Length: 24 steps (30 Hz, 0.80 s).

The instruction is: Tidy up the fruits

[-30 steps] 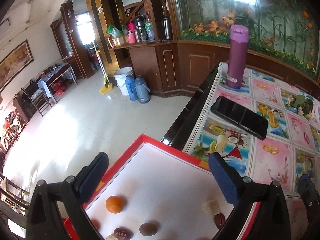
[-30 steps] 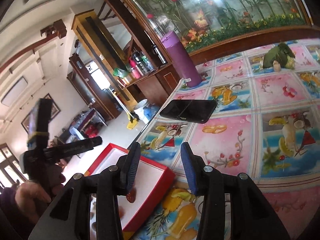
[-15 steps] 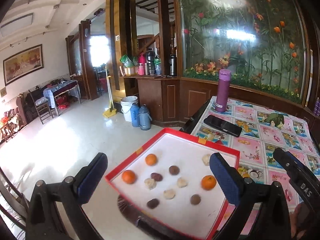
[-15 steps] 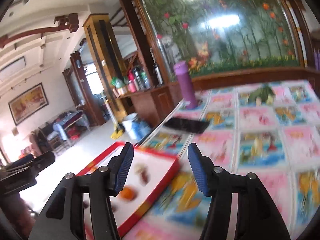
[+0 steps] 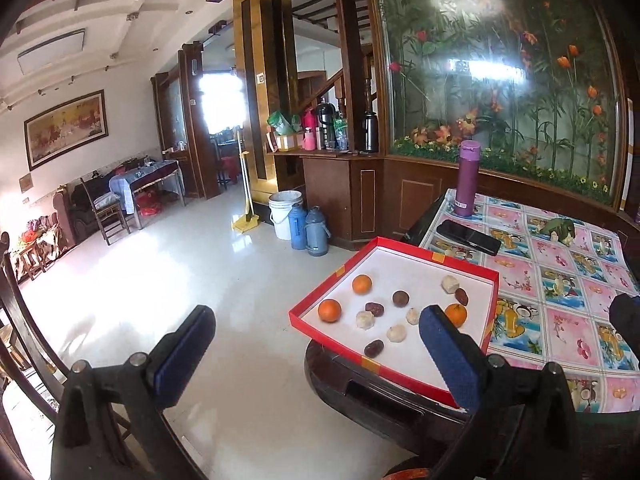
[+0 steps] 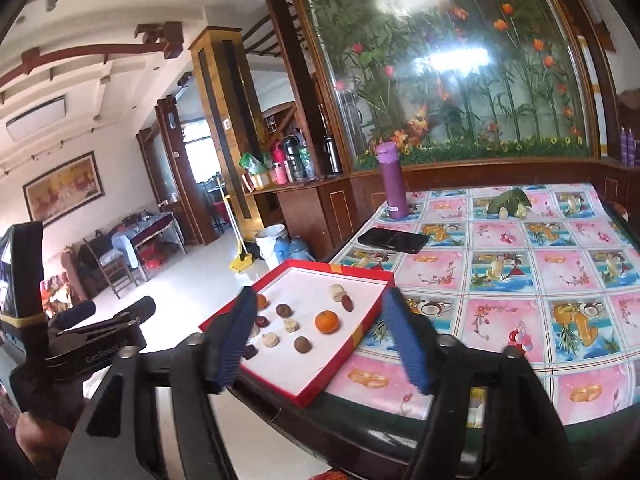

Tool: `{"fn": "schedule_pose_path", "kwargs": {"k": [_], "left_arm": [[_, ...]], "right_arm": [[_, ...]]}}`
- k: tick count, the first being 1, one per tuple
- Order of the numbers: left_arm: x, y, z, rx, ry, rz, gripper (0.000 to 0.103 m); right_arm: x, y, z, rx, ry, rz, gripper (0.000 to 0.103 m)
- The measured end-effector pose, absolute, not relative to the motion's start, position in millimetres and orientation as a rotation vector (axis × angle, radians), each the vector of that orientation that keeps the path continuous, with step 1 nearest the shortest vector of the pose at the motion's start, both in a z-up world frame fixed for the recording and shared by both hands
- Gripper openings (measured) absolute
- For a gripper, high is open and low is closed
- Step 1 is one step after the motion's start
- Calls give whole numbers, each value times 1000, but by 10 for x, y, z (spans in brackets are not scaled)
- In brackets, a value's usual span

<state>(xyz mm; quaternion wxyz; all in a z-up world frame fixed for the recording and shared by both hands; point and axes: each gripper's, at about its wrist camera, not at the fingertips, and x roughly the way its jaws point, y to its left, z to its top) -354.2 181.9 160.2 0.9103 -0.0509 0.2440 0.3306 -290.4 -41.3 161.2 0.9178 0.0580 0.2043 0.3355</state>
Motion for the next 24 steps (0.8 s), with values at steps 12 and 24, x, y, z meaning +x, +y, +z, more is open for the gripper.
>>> {"fn": "schedule_pose_path", "kwargs": {"k": [12,24], "left_arm": [[-3840,1882,1616,-62,475,715,103],[-3828,1942,1525,-97,494,708,103]], "right_arm": [[-3158,-160,1604,67,419,719,78],[-3196,-106,1478,42,448,717,78]]}}
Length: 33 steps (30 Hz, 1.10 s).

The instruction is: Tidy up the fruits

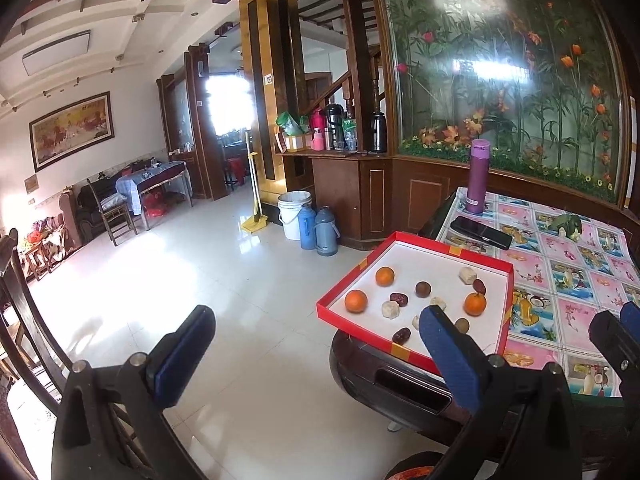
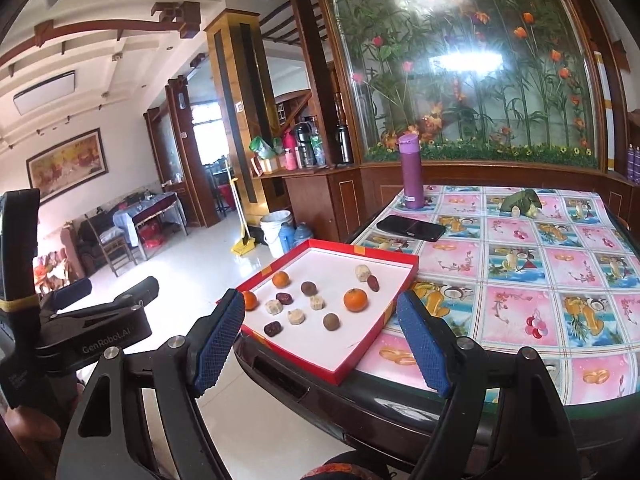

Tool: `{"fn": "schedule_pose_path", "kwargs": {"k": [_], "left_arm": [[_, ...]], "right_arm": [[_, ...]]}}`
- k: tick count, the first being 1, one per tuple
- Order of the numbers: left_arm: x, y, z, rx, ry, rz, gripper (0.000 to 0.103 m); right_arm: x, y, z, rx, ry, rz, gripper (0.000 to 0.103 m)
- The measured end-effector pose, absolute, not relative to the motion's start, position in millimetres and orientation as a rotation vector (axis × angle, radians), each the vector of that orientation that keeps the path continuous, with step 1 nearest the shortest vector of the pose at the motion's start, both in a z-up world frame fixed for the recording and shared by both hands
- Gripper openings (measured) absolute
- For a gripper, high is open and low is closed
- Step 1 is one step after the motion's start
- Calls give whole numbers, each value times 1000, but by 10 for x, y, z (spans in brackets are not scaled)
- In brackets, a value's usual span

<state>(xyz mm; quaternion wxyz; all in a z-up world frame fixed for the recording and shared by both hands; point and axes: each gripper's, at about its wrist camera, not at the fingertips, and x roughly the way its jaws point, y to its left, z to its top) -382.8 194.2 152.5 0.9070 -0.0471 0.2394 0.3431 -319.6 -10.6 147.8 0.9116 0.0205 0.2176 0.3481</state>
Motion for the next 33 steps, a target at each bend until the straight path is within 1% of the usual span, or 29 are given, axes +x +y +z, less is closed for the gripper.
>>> {"fn": "schedule_pose_path", "kwargs": {"k": [7,33], "left_arm": [[-3902,1956,1548,-99,469,717,103],[-4046,2030,1557,-85,437,728,103]], "right_arm": [[-3275,-69,1507,27,428,728,78],[-3315,34,1517,17,440,746,78]]}}
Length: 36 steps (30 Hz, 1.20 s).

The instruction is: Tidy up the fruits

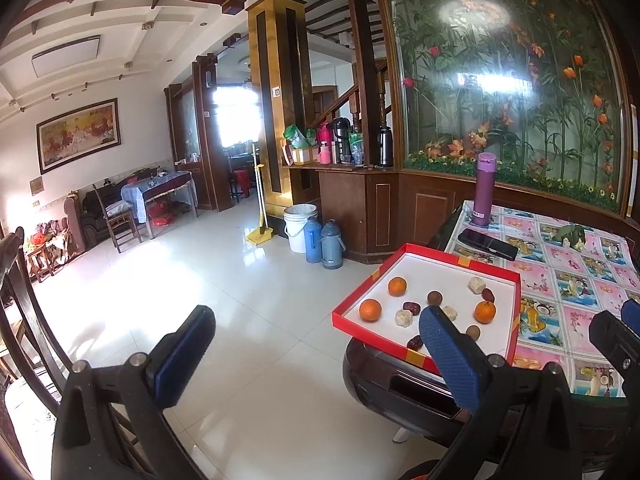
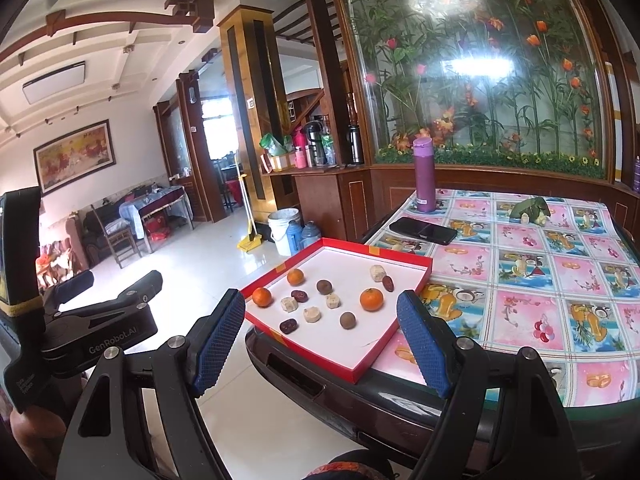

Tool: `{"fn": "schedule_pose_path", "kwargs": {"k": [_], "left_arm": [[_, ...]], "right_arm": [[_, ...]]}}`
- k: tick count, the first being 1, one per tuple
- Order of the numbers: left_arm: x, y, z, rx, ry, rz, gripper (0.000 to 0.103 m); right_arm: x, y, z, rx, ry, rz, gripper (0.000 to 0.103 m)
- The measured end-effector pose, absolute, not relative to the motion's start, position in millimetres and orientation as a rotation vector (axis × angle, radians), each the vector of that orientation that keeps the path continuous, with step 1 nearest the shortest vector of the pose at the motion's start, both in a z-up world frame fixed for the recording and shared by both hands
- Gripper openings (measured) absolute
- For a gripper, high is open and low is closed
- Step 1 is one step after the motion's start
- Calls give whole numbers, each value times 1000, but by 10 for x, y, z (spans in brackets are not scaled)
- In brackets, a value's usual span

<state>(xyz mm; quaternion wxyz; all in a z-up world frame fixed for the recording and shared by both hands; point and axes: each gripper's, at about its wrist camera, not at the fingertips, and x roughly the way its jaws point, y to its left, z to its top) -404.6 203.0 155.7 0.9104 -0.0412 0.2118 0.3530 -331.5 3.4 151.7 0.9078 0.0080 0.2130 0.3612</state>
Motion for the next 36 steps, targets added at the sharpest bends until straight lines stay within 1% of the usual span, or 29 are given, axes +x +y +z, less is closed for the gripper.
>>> {"fn": "schedule_pose_path", "kwargs": {"k": [36], "left_arm": [[-4165,2298,1400,-89,465,705,103]], "right_arm": [[-3335,312,1444,-38,488,745,78]]}}
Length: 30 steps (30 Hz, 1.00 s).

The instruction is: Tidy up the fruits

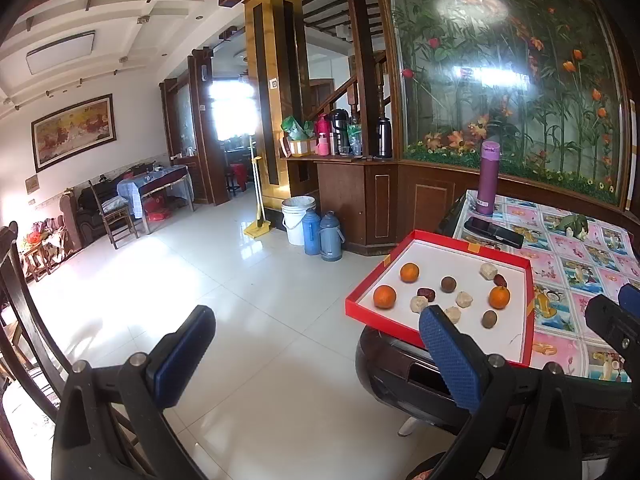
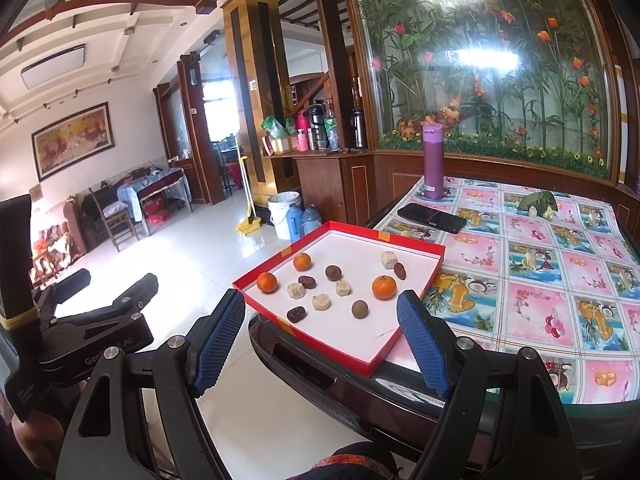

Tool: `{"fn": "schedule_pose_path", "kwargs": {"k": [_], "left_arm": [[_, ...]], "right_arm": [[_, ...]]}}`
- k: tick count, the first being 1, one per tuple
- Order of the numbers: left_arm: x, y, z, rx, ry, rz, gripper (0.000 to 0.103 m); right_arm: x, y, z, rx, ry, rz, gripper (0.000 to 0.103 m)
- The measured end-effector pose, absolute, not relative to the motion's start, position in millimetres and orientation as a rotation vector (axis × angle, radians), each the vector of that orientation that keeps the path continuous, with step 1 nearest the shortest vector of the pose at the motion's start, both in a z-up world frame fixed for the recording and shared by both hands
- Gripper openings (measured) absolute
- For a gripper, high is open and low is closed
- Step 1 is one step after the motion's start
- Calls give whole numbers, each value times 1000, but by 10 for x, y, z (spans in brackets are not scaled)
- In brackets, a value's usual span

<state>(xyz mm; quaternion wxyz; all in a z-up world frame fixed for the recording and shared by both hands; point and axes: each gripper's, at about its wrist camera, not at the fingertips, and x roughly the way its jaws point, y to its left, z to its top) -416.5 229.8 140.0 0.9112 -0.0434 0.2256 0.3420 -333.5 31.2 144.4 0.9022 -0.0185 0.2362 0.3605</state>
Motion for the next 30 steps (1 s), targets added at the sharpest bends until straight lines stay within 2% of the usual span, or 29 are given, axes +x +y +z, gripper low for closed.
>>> {"fn": "schedule_pose_path", "kwargs": {"k": [30], "left_arm": [[-4255,2603,1247,-127,489,681,103]], "right_arm": [[-3334,671,1431,-100,521,753,78]]}}
